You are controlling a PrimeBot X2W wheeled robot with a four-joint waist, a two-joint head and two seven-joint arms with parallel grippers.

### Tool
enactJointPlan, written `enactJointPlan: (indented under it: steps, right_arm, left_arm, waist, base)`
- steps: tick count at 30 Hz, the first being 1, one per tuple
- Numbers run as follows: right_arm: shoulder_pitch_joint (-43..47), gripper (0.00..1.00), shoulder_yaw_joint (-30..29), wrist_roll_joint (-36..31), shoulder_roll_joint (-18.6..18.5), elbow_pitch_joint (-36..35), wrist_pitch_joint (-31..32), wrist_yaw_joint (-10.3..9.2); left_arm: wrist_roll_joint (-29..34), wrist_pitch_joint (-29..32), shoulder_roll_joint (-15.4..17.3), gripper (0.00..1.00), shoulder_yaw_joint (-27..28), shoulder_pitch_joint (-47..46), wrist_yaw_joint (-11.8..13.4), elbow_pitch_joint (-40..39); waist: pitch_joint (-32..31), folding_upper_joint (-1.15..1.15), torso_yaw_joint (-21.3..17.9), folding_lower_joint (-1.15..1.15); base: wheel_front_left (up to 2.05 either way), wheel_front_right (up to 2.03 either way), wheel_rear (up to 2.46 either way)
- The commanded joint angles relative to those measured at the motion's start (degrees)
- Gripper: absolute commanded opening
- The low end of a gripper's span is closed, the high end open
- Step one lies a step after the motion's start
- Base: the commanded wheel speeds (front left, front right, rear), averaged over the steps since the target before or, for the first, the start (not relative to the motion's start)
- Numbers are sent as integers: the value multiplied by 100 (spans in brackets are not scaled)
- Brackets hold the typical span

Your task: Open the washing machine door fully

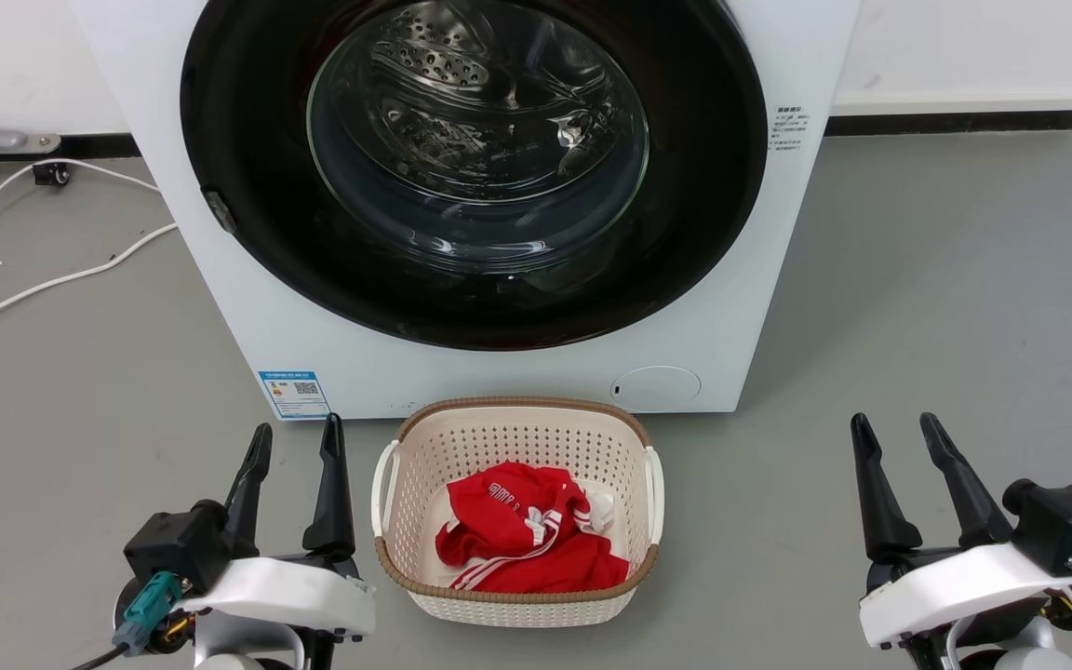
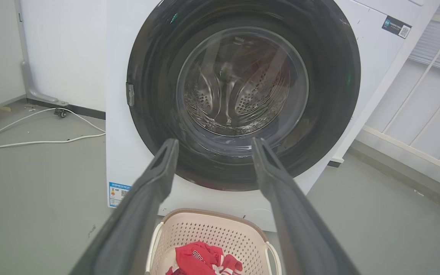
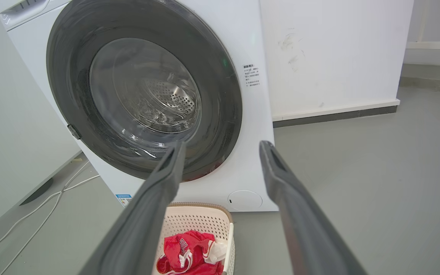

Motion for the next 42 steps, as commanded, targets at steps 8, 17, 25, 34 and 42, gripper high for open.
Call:
enactJointPlan:
  steps: [8,17,25,34,42]
  right_arm:
    - [47,100,80,-411,0,-87,-57,-1]
    - [68,100,105,-731,1,-115,-112,-1]
    - [57,100,142,-962,3,-93,-204,-1]
    - [62,100,159,-1162,6,-64,-318,-1]
    - [41,100,150,-1091,6,-17,-343,-1]
  left_arm:
    - [513,-149,16,100,-26,71,52,-94]
    - [937,-253,16,100,-46,94,105,-121]
    - [1257,-336,15,100,-53,145,150,-167]
    - [1583,-425,14,100,-74,221,215,-222]
    - [1556,-435,14,100,-71,245,243,-227]
  waist:
    - [0,0,-35,0]
    - [4,0,-52,0]
    - [-3,0,-87,0]
    - [-3,0,-89,0]
    - [-4,0,-74,0]
  base:
    - [0,0,0]
    - [0,0,0]
    - [0,0,0]
    - [0,0,0]
    - [0,0,0]
